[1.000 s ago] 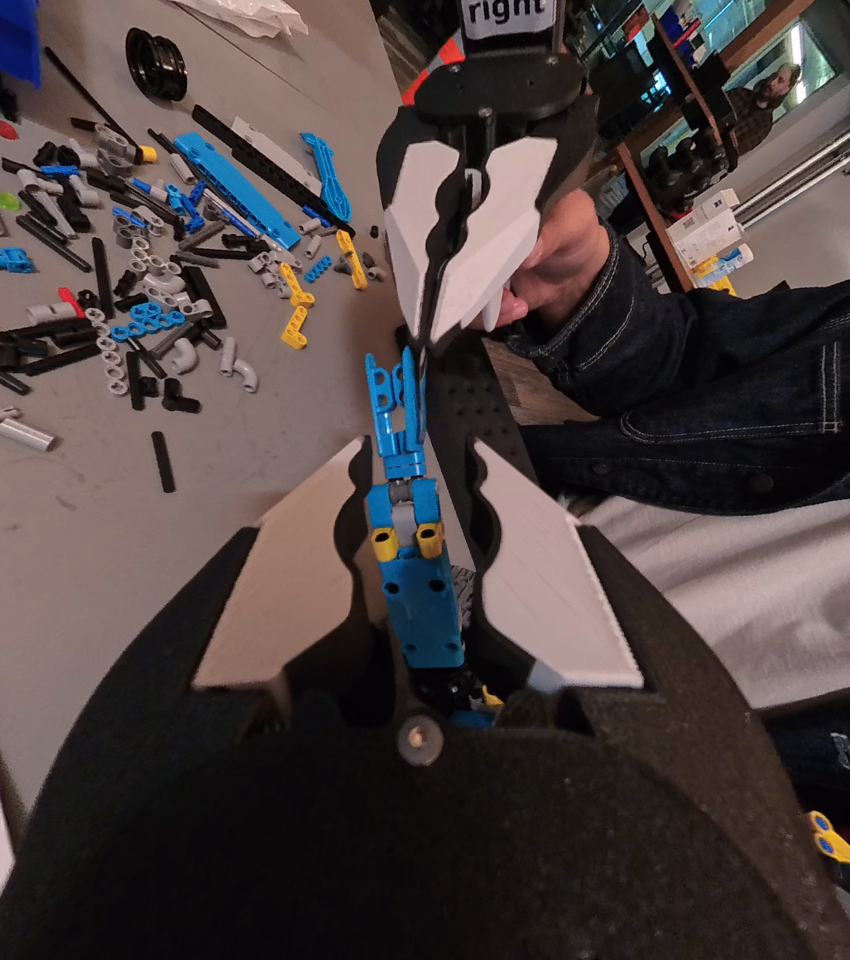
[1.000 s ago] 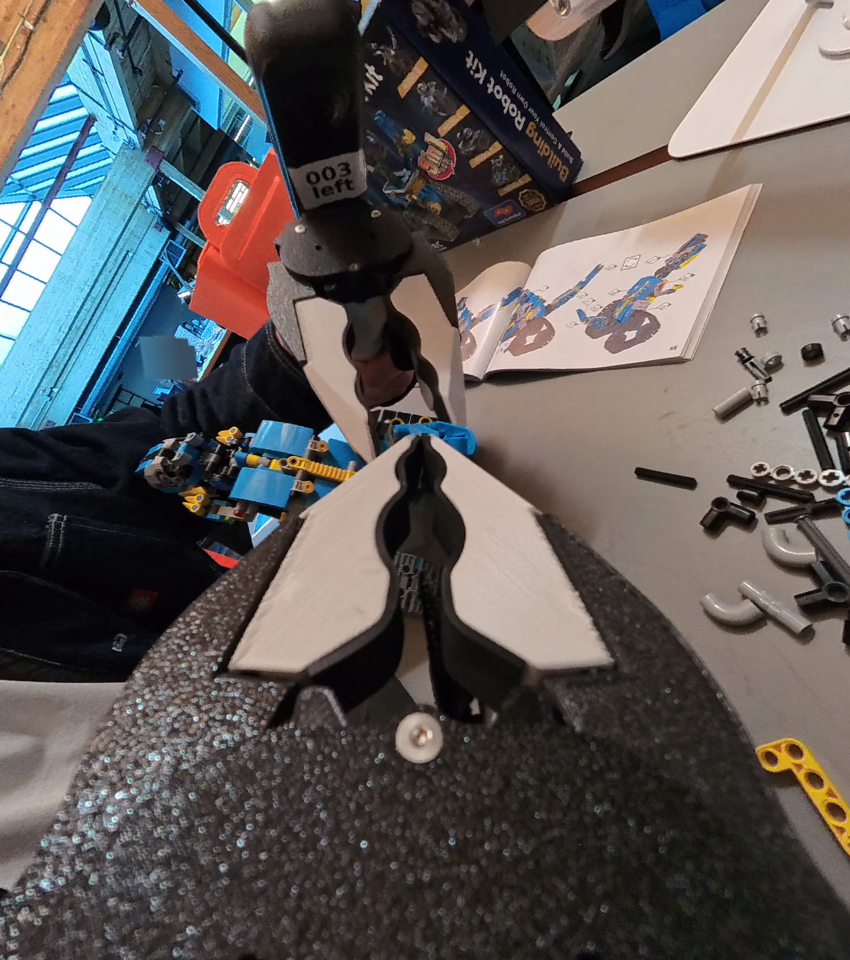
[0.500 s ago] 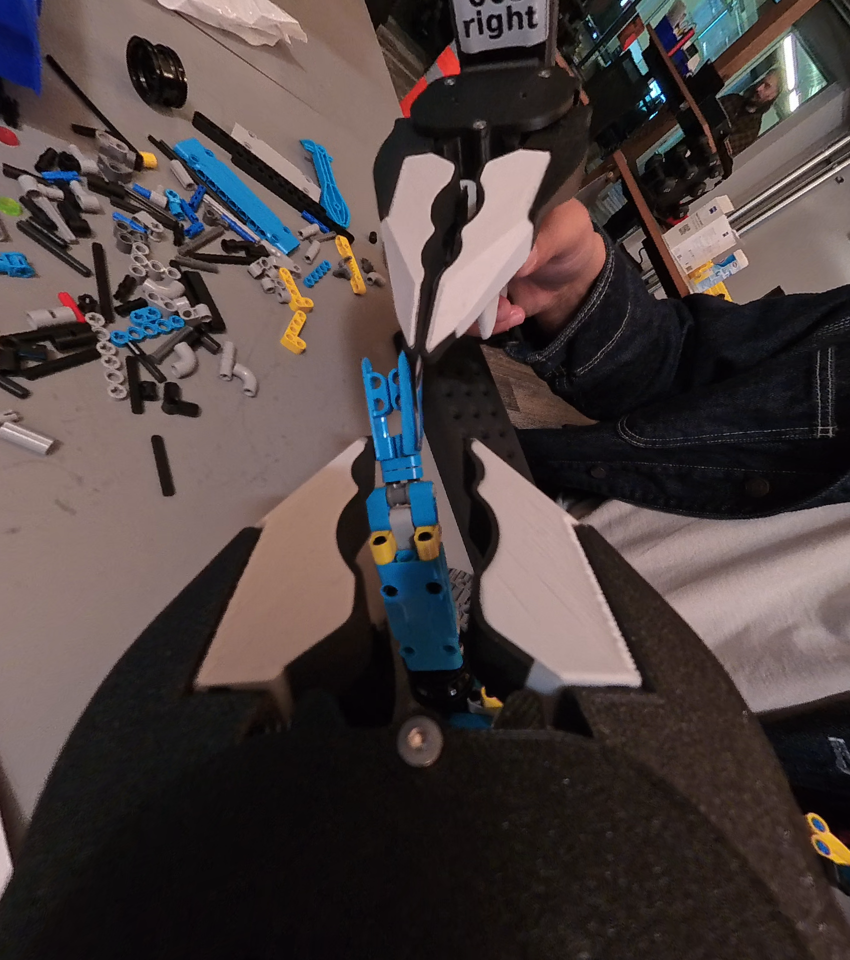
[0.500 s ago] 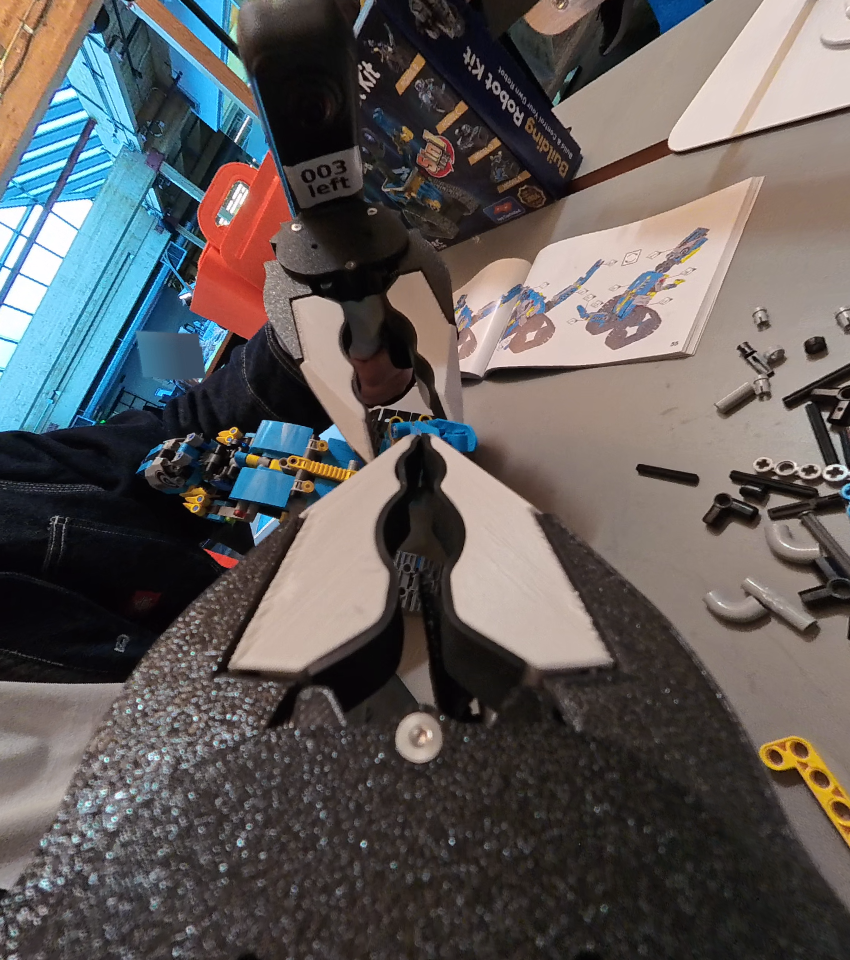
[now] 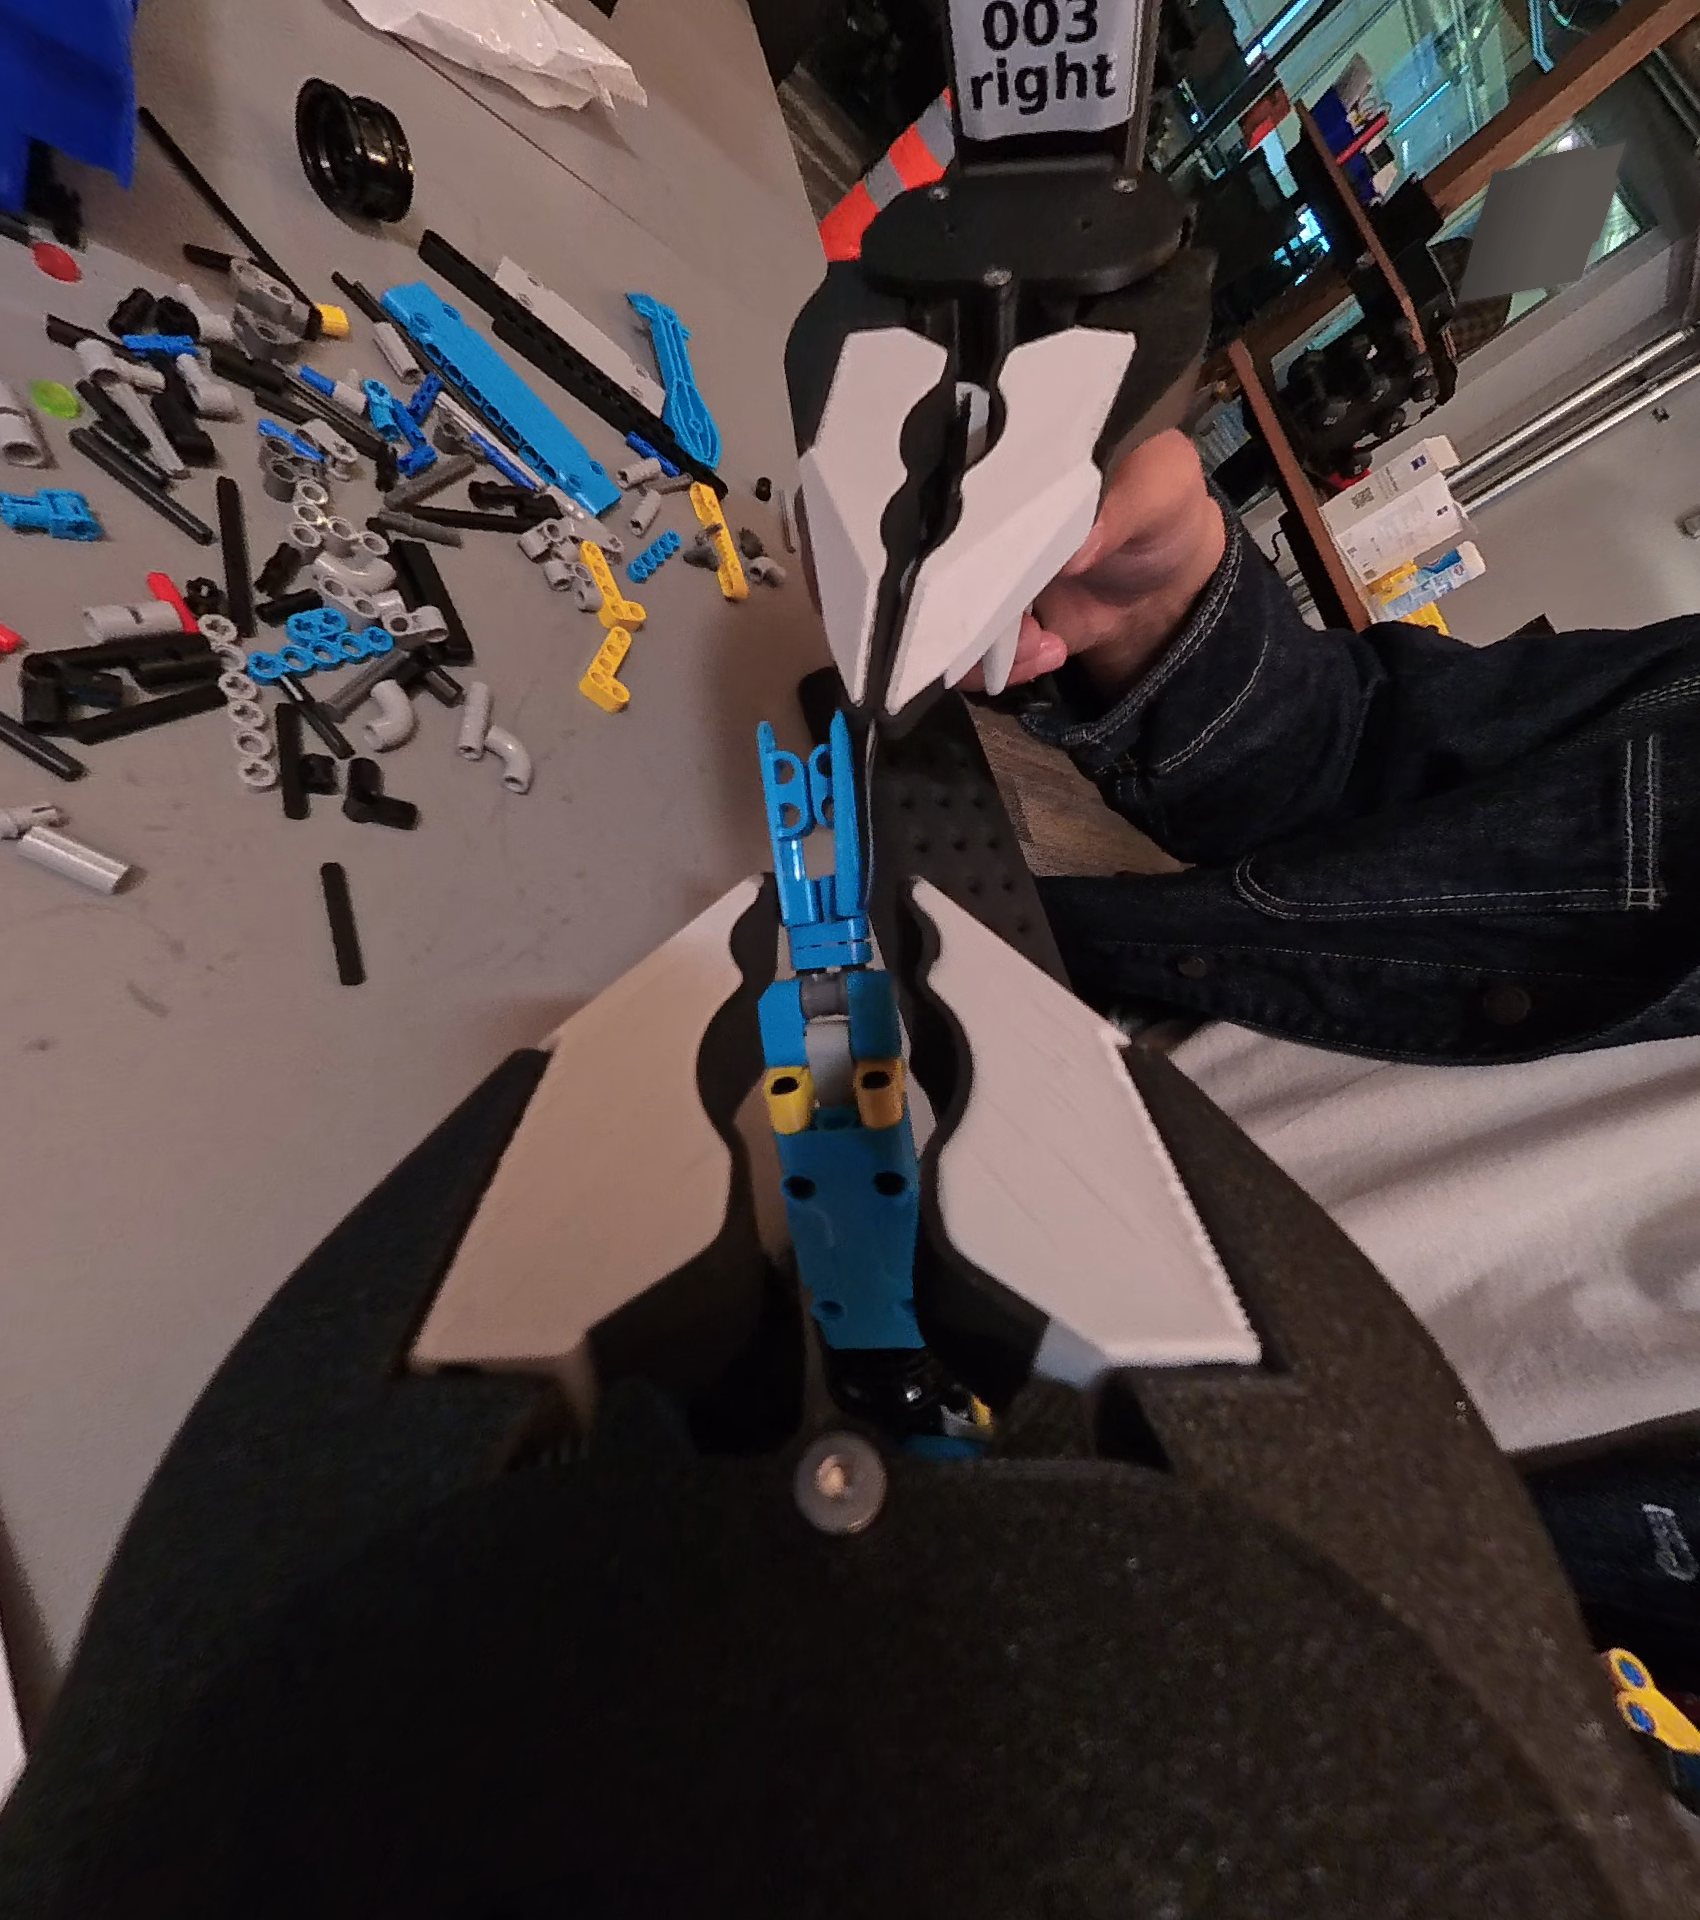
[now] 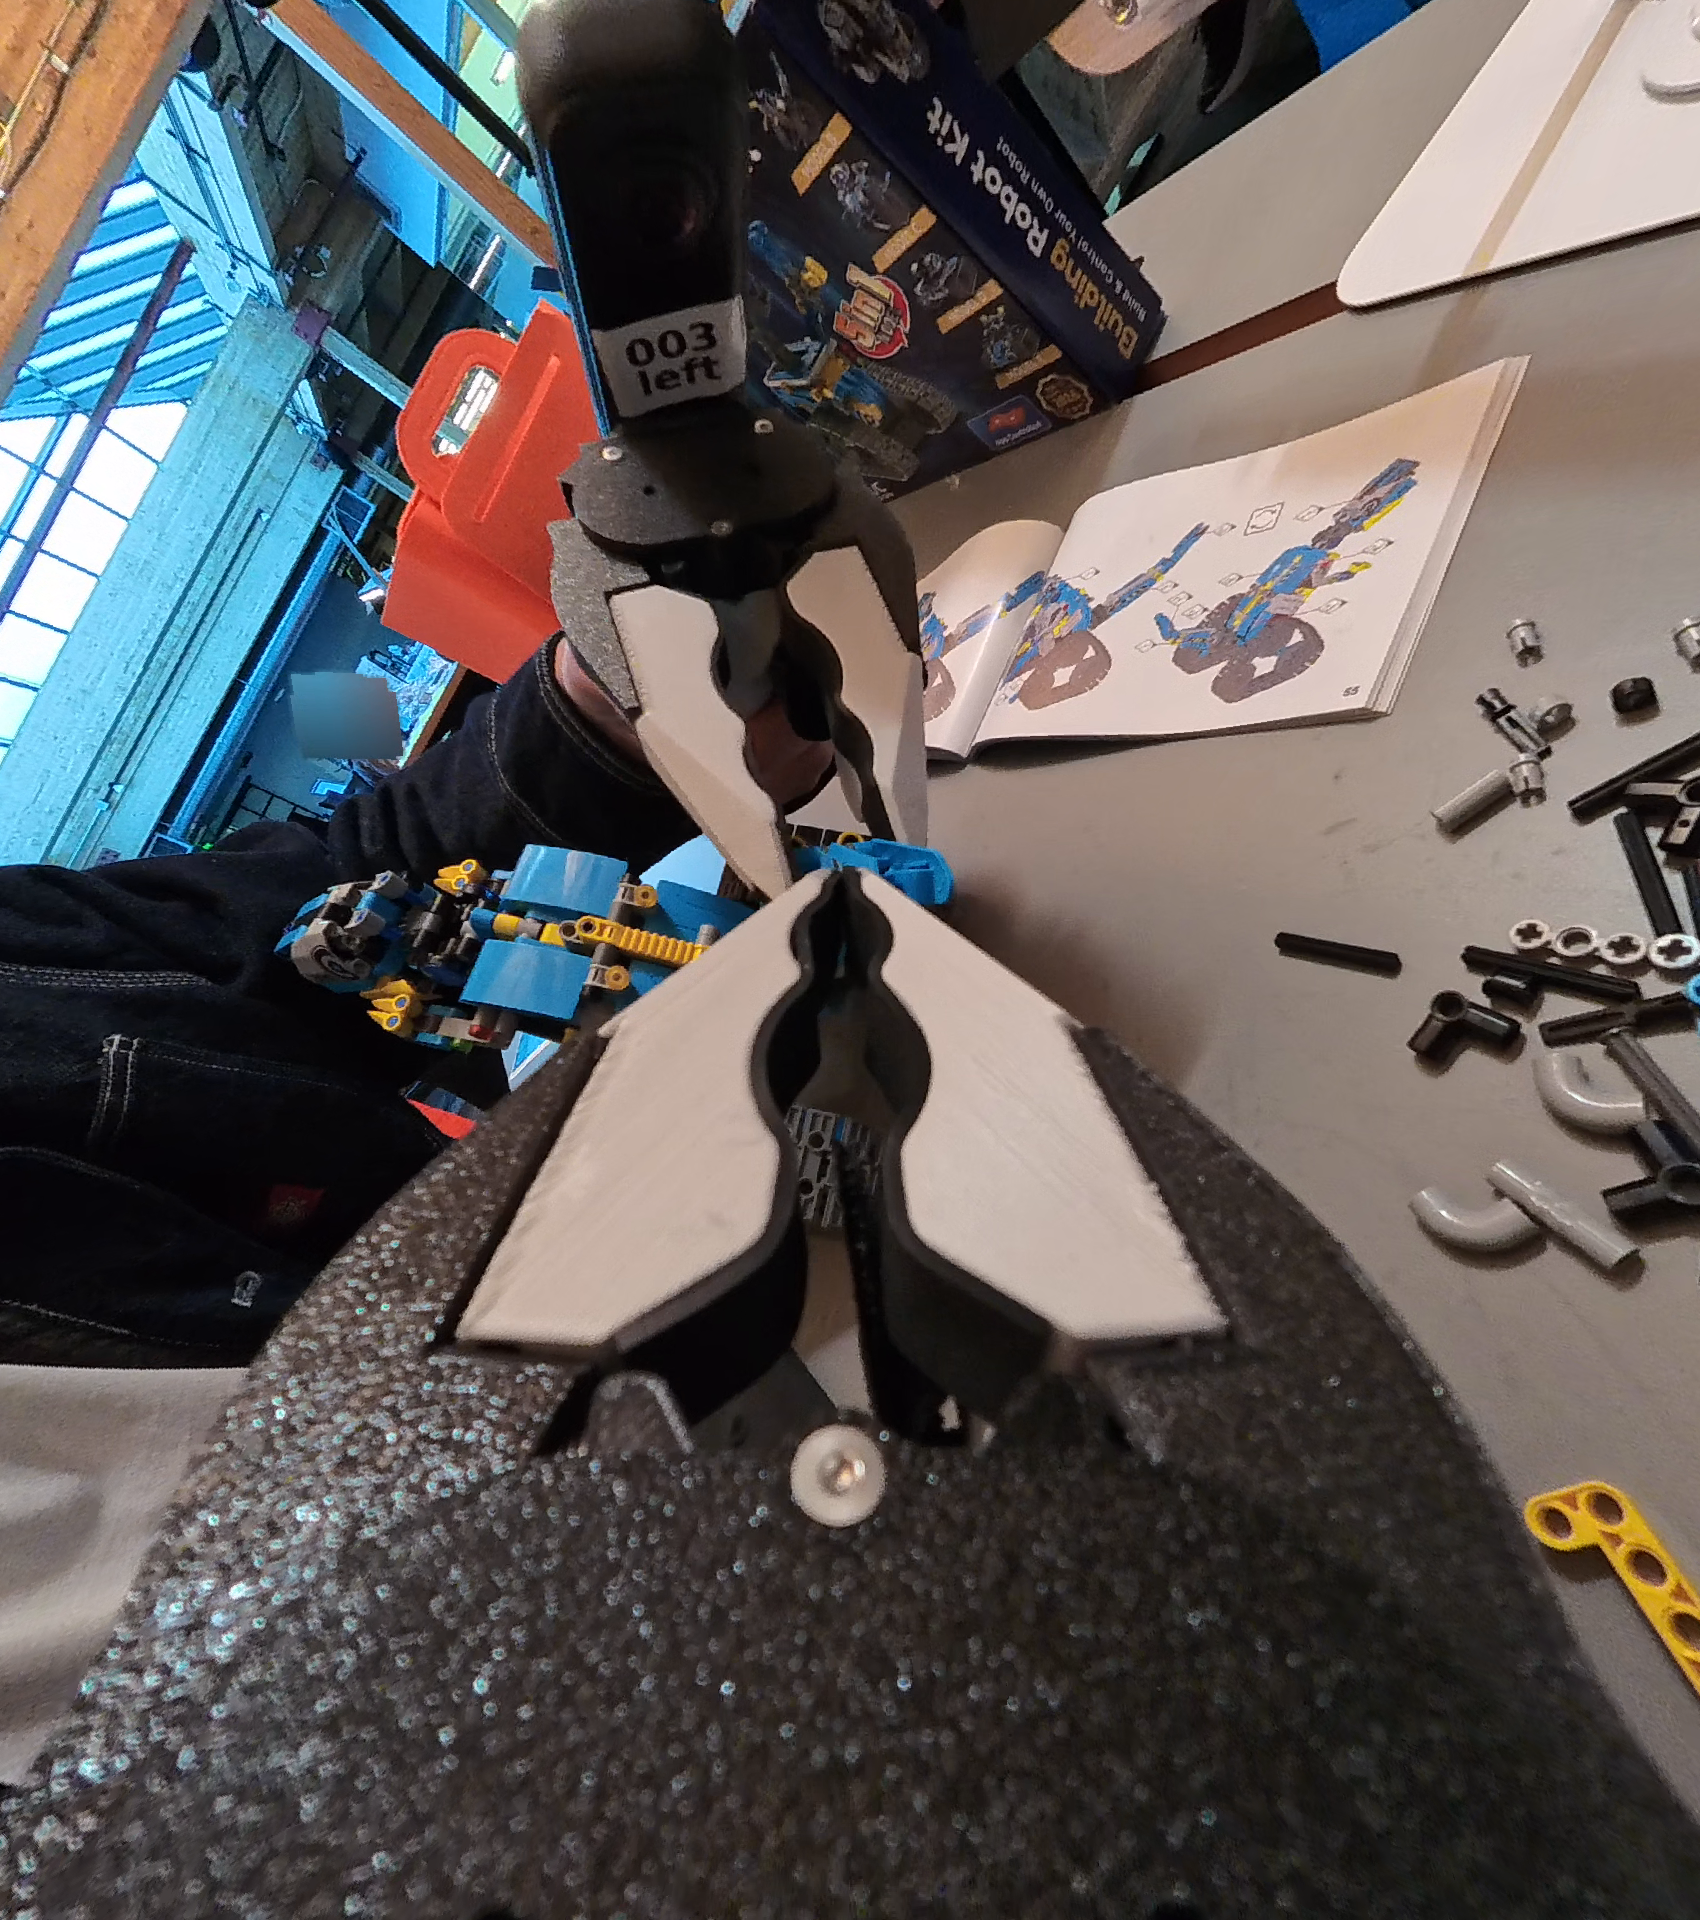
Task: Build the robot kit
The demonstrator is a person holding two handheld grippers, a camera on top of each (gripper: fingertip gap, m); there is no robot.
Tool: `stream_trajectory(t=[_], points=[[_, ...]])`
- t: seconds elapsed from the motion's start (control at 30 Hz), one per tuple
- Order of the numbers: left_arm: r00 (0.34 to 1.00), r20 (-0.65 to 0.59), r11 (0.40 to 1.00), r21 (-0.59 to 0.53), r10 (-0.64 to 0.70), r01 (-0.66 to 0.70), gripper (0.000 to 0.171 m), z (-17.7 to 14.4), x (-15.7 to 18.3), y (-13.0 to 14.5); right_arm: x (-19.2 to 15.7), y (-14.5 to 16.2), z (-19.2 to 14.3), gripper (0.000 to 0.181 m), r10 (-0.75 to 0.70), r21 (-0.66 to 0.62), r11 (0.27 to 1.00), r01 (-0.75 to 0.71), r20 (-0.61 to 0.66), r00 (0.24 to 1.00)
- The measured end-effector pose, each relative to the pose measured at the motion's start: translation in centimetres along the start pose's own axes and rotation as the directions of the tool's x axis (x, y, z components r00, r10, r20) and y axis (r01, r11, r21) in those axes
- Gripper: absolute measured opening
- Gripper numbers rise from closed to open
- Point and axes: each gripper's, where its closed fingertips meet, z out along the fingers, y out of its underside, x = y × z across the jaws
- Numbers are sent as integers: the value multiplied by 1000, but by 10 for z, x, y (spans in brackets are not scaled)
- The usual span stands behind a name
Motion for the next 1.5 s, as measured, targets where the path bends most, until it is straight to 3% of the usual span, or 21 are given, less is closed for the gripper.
stream_trajectory(t=[0.4, 0.8, 1.5], points=[[1000, 5, 1000, 2, -4, 4, 19, 0, -1, 0, 0, -1, 0, 0, -45, -3, 999, 45, -37, 998], [1000, -11, 999, -22, 27, -28, 34, 1, 6, 7, 0, 0, 1, 0, -51, -9, 999, 51, -46, 998], [1000, 22, 1000, 14, 2, -3, 16, -2, -3, -4, 1, 1, -1, 0, -67, -13, 998, 67, -65, 996]])
